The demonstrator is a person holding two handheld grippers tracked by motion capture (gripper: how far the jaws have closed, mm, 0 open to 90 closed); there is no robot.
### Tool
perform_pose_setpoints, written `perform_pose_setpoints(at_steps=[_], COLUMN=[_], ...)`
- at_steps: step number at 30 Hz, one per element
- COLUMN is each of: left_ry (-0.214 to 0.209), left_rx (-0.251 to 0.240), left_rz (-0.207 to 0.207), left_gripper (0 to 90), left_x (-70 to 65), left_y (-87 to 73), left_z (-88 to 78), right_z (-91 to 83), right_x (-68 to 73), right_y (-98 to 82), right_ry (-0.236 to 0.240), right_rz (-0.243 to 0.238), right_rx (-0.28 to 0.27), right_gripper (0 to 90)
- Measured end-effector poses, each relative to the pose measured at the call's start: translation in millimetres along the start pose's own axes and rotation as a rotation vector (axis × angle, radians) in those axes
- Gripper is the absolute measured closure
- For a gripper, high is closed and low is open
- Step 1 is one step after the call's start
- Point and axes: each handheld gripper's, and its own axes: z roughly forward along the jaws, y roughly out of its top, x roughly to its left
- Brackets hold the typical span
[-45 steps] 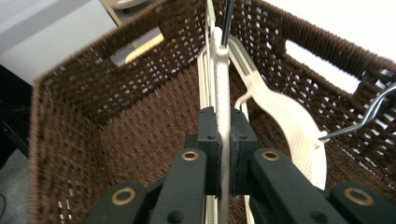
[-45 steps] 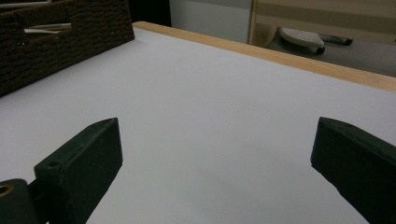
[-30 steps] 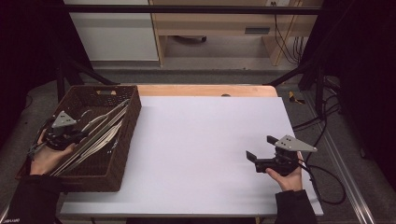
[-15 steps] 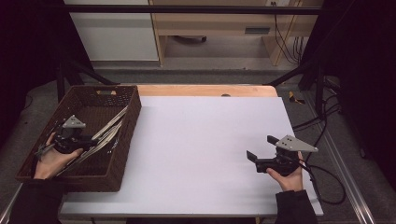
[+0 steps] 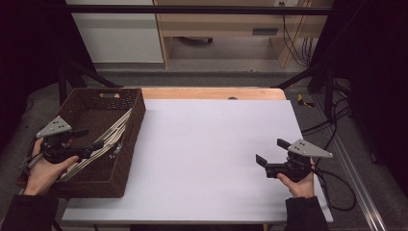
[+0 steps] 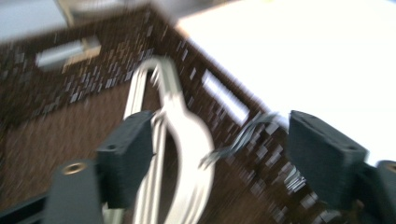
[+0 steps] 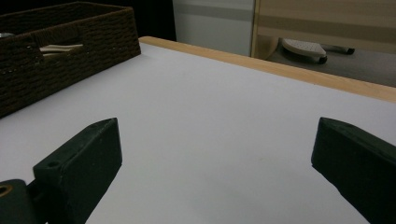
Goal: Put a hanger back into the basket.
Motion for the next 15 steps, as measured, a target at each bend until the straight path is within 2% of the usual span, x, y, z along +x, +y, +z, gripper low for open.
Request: perform_pose_setpoints(at_steps=[4,7,11,15], left_ry=[-0.057,-0.088,-0.132,-0.142], left_rx=[-0.116,-0.173,-0.22,-0.251], left_rz=[-0.023,-0.024,-0.034,-0.037], left_gripper=[13.2,12.0,10.2,8.6], left_x=[-19.1,-35.6,-56.7,-74.1], left_y=[7.8,10.1,8.7,4.8], left_z=[-1.2,3.1,11.8,21.7], right_z=[-1.6,-2.9,-5.0,-7.3], right_x=[0.3,0.2,-0.4,-1.0], right_y=[1.0,1.5,1.9,2.4], right_ry=[0.007,0.008,0.014,0.018], right_rz=[0.004,0.004,0.004,0.01], right_rx=[-0.009,-0.014,-0.026,-0.037], right_gripper=[1.7,1.4,1.1,1.0])
